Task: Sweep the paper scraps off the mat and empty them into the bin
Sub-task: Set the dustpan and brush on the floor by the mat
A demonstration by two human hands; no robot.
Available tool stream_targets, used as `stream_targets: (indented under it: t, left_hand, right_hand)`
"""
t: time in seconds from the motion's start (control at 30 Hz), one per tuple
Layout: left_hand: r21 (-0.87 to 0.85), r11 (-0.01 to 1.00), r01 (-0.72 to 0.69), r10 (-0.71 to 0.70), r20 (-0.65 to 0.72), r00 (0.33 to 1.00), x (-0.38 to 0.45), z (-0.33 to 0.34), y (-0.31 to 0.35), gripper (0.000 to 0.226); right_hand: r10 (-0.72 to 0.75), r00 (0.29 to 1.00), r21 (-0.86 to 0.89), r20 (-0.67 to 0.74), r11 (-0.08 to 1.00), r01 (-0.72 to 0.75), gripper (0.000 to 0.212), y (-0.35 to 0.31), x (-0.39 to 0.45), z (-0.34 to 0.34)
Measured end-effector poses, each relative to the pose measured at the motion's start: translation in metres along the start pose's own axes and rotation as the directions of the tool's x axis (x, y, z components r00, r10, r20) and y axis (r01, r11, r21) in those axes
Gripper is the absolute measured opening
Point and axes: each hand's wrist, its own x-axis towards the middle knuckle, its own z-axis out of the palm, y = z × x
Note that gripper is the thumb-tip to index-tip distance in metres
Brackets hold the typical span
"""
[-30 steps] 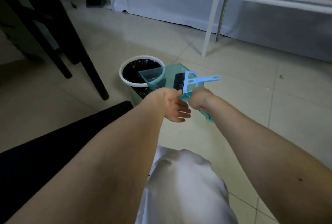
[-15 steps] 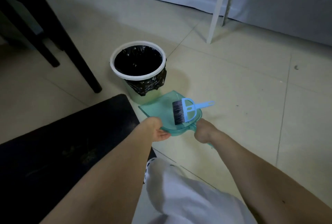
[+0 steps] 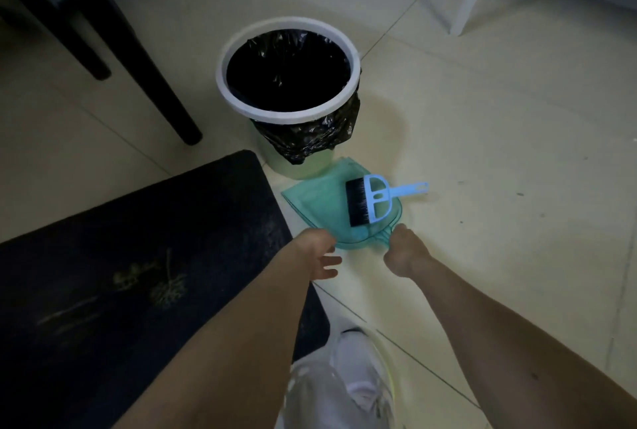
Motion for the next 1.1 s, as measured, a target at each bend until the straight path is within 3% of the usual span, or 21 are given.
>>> stream_targets:
  t: [0.33,0.57,0.67,0.77,0.83,0.9,1.0,1.1]
  left_hand:
    - [0.059,0.997,0.042,-0.044,0.037,0.998,0.017,-0.01,-0.007,0.043]
    - [0.028,1.0,0.002,-0.003,0.034,0.999,0.001,-0.028,0.003,0.042]
    - [0.019,0.999,-0.026,0.026,0.012,1.0,-0.013,-0.04,0.007,0.041]
    - [0.049,0.995,-0.088,0.089,-0.036,0.995,-0.032,-0.057,0.008,0.038]
    - [0.159,0.975,-0.156,0.174,-0.105,0.979,-0.042,-0.069,0.007,0.034]
    - [0.306,0.926,-0.223,0.279,-0.153,0.948,-0.052,-0.089,0.005,0.035]
    - [0.478,0.84,-0.257,0.38,-0.18,0.907,-0.064,-0.116,0.003,0.036]
    - [0.605,0.758,-0.246,0.447,-0.206,0.871,-0.078,-0.153,-0.001,0.038]
  right_hand:
    - [0.069,0.991,-0.068,-0.111,0.995,-0.076,0.039,-0.021,0.015,0.016]
    - [0.127,0.976,-0.222,-0.176,0.961,-0.165,0.053,-0.049,0.004,-0.004]
    - [0.112,0.976,-0.255,-0.185,0.954,-0.158,0.048,-0.064,-0.005,-0.019]
    - [-0.061,0.997,-0.38,-0.055,0.924,0.036,0.025,-0.085,-0.024,-0.041]
    - [-0.186,0.973,-0.534,0.134,0.814,0.229,0.034,-0.105,-0.042,-0.059]
    - [-0.193,0.947,-0.649,0.258,0.692,0.317,0.045,-0.133,-0.066,-0.072]
    - [-0.197,0.94,-0.75,0.28,0.566,0.342,0.049,-0.17,-0.081,-0.085]
    - [-0.253,0.928,-0.749,0.275,0.548,0.372,0.053,-0.206,-0.089,-0.065]
